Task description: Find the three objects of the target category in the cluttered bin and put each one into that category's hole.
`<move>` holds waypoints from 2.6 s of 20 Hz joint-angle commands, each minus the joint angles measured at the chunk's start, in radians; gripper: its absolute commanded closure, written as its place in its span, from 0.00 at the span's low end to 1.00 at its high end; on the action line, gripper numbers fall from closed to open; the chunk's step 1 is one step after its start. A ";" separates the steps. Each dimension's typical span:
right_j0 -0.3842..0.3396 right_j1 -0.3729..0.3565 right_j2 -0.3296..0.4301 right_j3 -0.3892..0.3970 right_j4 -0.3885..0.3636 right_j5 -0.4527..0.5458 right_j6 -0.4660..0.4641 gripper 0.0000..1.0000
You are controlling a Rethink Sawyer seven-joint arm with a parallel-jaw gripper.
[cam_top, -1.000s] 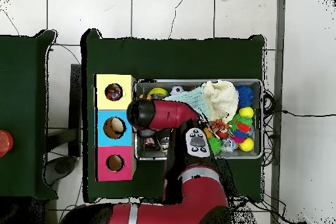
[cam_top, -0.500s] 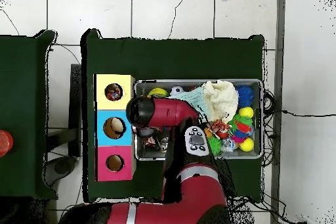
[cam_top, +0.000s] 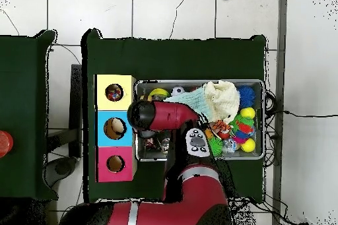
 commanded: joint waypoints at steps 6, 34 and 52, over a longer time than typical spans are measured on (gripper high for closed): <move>0.079 -0.286 -0.009 -0.090 0.025 0.649 0.156 1.00; 0.146 -0.295 0.009 -0.011 0.132 -0.201 0.252 1.00; 0.188 -0.156 -0.077 -0.054 0.099 -0.031 0.213 1.00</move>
